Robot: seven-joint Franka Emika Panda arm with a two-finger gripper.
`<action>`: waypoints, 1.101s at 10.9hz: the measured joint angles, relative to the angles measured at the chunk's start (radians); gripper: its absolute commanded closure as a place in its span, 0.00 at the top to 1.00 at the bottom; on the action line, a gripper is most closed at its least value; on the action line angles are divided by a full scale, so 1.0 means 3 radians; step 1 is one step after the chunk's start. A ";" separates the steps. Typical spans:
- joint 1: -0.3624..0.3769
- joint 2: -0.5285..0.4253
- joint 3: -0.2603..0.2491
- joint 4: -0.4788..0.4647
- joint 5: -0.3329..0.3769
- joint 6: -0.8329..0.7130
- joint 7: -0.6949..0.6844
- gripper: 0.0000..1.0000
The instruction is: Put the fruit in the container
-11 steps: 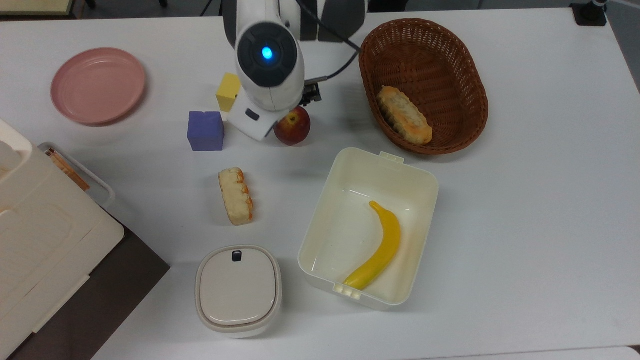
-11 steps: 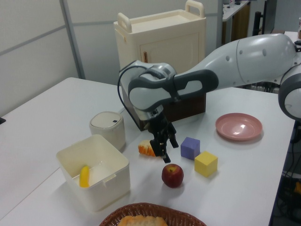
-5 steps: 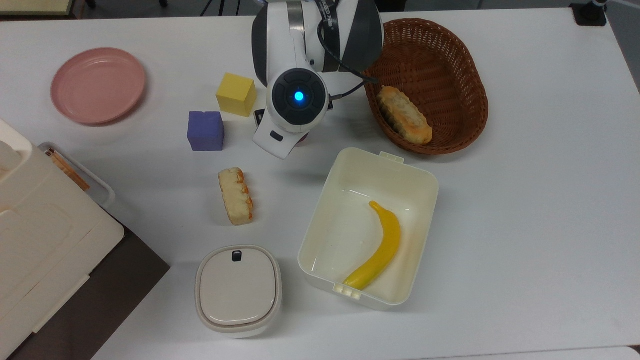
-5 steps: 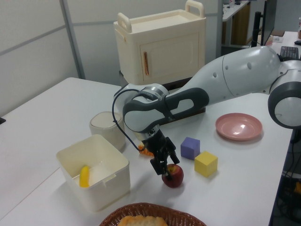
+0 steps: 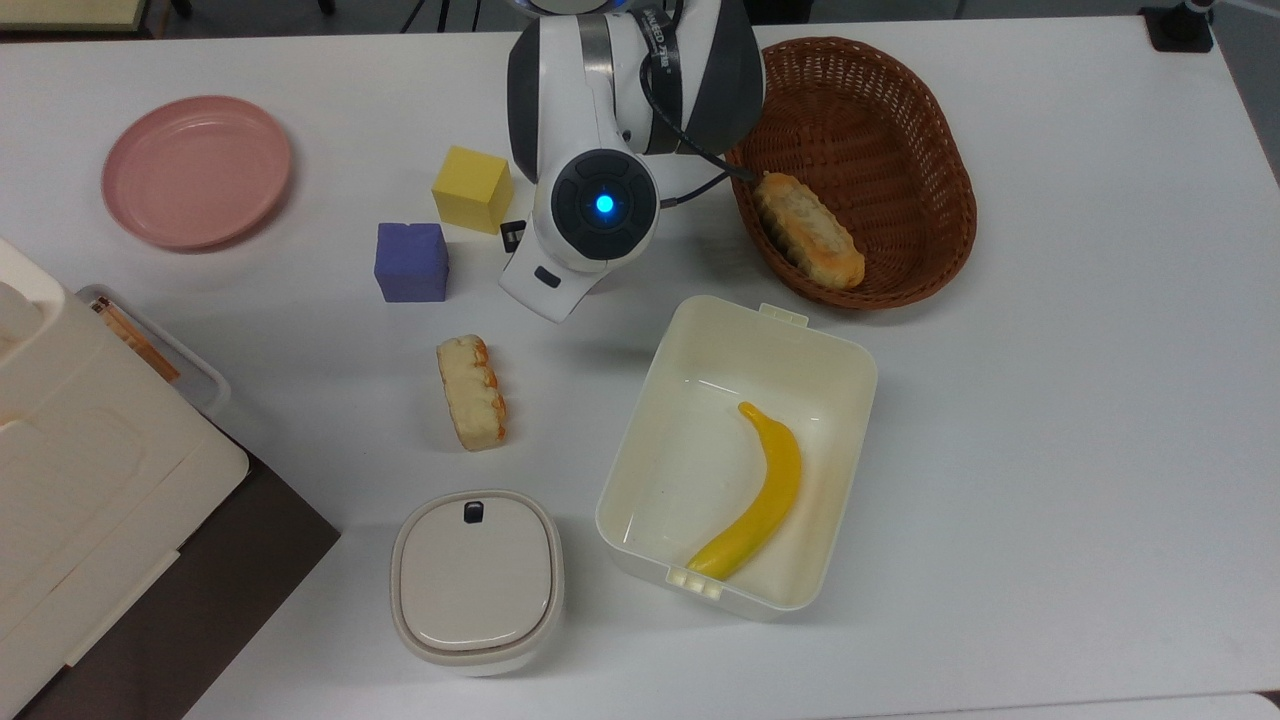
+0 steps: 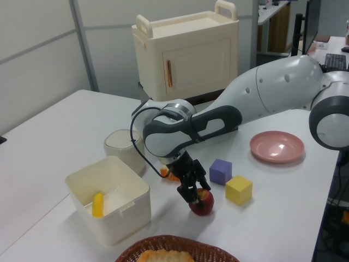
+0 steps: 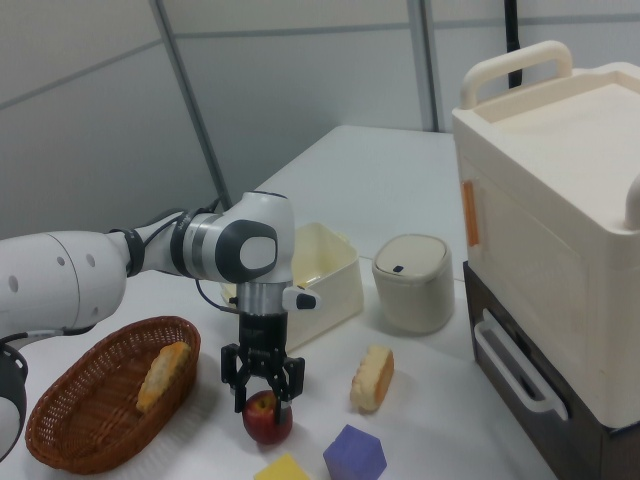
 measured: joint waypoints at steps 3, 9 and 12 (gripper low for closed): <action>-0.0001 -0.0035 -0.0016 0.0073 -0.0006 0.0000 0.0017 0.00; 0.0007 -0.0350 -0.0012 0.0632 0.0320 0.0249 0.0559 0.08; 0.0123 -0.0346 0.0160 0.0689 0.0367 0.1154 0.1542 1.00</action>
